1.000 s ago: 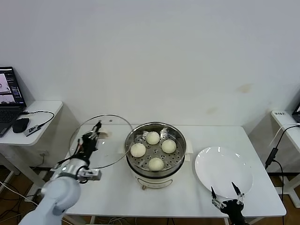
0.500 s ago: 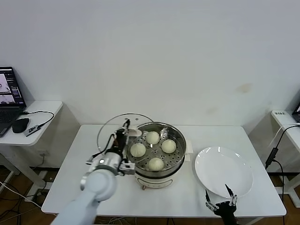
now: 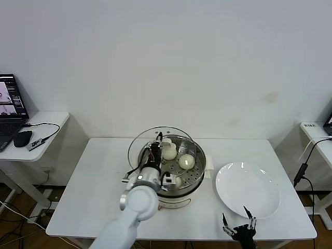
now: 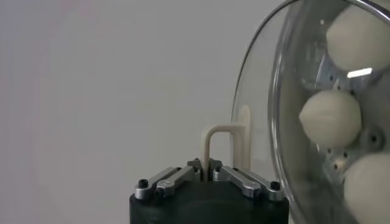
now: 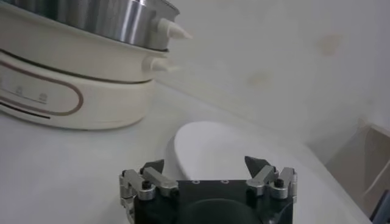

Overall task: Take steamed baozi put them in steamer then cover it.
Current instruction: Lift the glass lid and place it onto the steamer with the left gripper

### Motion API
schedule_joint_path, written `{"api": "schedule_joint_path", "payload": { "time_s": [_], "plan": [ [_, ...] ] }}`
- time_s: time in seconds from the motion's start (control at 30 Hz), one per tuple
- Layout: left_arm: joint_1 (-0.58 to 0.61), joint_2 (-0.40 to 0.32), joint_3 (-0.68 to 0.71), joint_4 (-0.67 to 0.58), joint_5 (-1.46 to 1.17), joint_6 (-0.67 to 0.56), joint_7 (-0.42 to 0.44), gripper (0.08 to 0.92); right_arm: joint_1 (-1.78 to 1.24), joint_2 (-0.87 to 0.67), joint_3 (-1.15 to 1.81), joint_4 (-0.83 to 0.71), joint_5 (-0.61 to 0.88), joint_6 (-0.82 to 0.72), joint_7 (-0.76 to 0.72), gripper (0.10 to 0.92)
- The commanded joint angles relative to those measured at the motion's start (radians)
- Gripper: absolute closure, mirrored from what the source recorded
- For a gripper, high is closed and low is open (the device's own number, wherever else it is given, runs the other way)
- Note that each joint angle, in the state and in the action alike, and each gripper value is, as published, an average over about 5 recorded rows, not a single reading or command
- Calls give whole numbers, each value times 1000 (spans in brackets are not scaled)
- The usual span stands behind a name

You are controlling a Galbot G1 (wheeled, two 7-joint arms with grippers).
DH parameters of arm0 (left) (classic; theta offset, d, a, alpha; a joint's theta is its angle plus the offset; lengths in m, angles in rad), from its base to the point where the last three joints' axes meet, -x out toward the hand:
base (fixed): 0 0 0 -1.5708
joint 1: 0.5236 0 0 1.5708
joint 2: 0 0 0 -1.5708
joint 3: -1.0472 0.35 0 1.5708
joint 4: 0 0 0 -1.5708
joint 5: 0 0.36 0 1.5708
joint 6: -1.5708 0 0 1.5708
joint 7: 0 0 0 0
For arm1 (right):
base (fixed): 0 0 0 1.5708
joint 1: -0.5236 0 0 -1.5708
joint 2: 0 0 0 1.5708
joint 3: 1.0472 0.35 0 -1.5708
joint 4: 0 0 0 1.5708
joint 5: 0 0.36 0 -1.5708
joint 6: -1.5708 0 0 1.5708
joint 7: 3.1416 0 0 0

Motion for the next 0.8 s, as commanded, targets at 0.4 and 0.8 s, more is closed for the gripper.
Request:
{"api": "schedule_joint_path", "payload": {
  "time_s": [0.4,0.8],
  "plan": [
    [39,-143,26,64,176,-1,20,864,6,3,-15,-19,-10,10,6,203],
    [58,-152,20,83,201,-17,6,864,5,4,-22,-26,-13,17,8,203]
  ]
}}
